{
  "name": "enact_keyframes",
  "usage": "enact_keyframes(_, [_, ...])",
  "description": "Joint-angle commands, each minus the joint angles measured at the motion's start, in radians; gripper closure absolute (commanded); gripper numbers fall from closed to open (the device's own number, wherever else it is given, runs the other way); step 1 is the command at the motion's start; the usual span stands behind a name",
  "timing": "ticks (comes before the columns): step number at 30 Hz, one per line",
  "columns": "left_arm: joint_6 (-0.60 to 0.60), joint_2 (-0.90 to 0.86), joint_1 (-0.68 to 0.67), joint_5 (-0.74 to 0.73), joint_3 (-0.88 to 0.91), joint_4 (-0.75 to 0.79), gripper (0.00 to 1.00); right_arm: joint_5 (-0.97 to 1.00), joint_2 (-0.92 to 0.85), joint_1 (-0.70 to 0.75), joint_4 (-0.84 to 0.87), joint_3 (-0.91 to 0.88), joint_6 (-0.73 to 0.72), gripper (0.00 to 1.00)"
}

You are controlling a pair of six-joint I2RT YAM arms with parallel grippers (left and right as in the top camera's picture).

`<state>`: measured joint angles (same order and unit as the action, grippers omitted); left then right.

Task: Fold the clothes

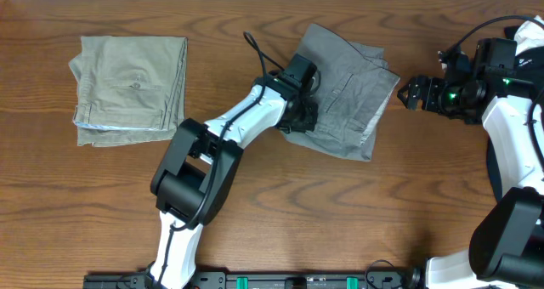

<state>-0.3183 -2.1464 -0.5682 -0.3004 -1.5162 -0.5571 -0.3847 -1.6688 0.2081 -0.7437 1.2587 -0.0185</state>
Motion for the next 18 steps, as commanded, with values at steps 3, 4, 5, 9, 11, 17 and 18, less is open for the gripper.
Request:
enact_keyframes(3, [0.030,-0.043,0.062,0.169,0.007,-0.055,0.94,0.000,-0.002,0.002,-0.001,0.003,-0.010,0.01])
enact_keyframes(4, [0.055,-0.043,0.078,0.204,0.007,-0.064,0.94,0.000,-0.002,0.002,-0.001,0.003,-0.010,0.01])
enact_keyframes(5, [0.074,-0.043,0.091,0.236,0.007,-0.071,0.94,0.000,-0.002,0.002,-0.001,0.003,-0.010,0.01])
enact_keyframes(9, [0.137,-0.043,0.161,0.465,0.007,-0.074,0.94,0.000,-0.002,0.002,-0.001,0.003,-0.010,0.01])
enact_keyframes(11, [0.179,-0.043,0.202,0.577,0.007,-0.027,0.93,0.000,-0.002,0.002,-0.001,0.003,-0.010,0.01])
enact_keyframes(17, [0.229,-0.035,0.301,0.552,-0.032,0.086,0.83,0.000,-0.002,0.002,-0.001,0.003,-0.010,0.01])
enact_keyframes(18, [0.229,-0.028,0.305,0.528,-0.048,0.069,0.83,0.000,-0.002,0.002,-0.001,0.003,-0.010,0.01])
